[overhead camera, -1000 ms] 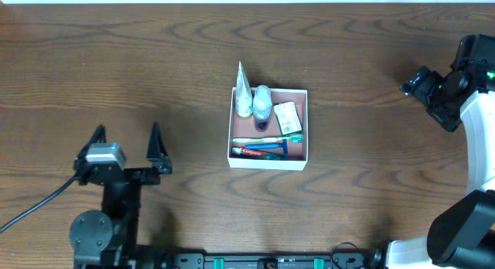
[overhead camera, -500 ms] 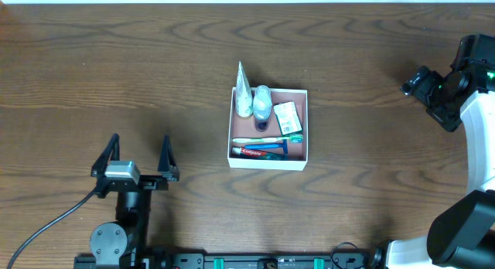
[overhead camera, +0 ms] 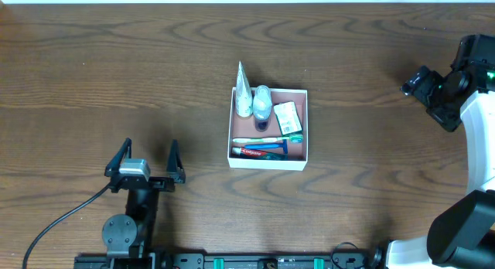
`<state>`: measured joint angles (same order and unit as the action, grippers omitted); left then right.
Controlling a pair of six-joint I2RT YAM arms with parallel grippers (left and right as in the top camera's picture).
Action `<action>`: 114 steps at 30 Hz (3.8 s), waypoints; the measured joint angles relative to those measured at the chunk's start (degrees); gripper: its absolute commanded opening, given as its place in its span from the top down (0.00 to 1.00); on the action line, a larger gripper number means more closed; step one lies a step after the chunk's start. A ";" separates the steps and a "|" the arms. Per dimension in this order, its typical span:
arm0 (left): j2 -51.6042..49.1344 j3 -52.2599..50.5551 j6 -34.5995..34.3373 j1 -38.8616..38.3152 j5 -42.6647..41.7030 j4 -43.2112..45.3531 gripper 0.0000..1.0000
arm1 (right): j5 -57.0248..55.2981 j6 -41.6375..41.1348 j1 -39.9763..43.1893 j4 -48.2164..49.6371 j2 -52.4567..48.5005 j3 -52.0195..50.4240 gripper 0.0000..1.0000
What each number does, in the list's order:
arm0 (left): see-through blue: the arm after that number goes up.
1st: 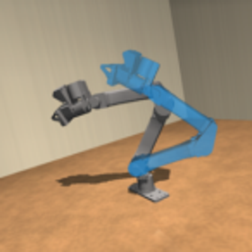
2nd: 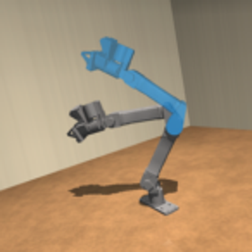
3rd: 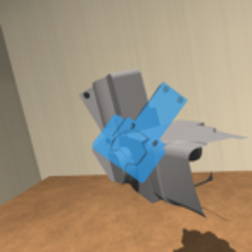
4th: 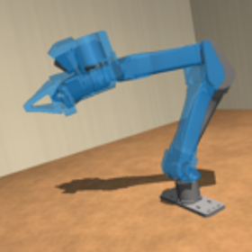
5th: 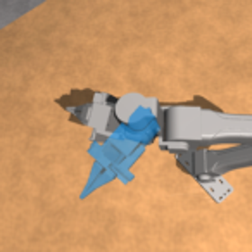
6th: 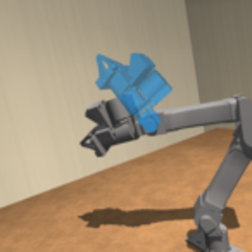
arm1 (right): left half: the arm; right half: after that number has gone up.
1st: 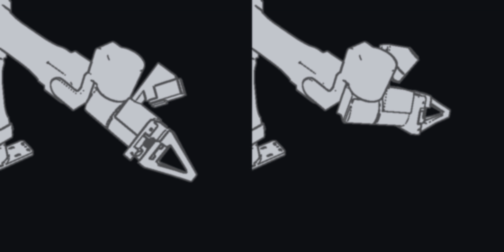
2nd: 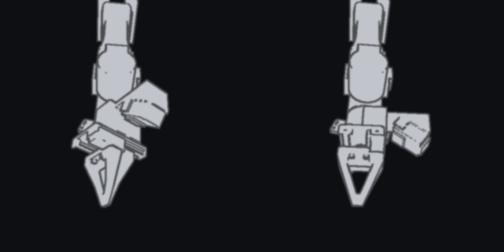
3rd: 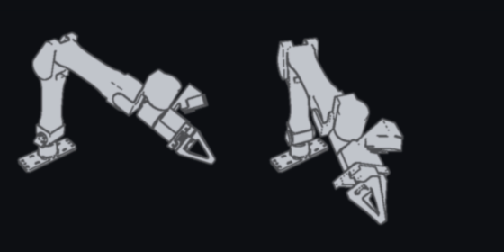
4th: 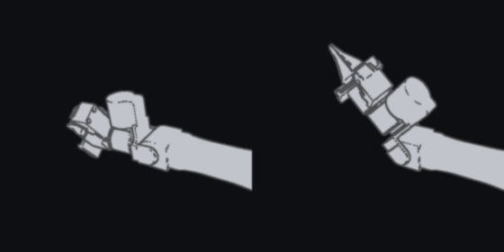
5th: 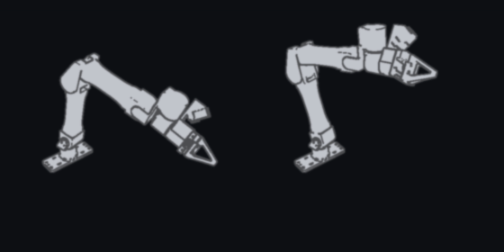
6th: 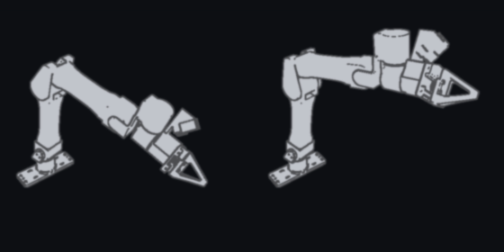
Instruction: Pack container
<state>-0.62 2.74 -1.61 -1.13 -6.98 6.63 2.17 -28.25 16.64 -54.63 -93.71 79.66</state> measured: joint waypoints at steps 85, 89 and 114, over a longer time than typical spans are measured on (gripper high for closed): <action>-0.02 -1.66 0.15 0.00 0.96 -8.00 0.02 | -12.07 14.49 -16.59 58.99 55.60 -50.93 0.01; -0.02 -1.66 0.15 -0.02 0.98 -8.00 0.02 | -10.54 15.06 -16.59 60.83 65.09 -59.82 0.01; -0.02 -1.64 0.17 0.00 0.96 -8.02 0.02 | -8.13 15.15 -16.59 59.43 84.13 -76.50 0.01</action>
<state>-0.64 1.10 -1.43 -1.13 -6.02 -1.39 -5.96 -13.10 0.05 4.80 -9.58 3.16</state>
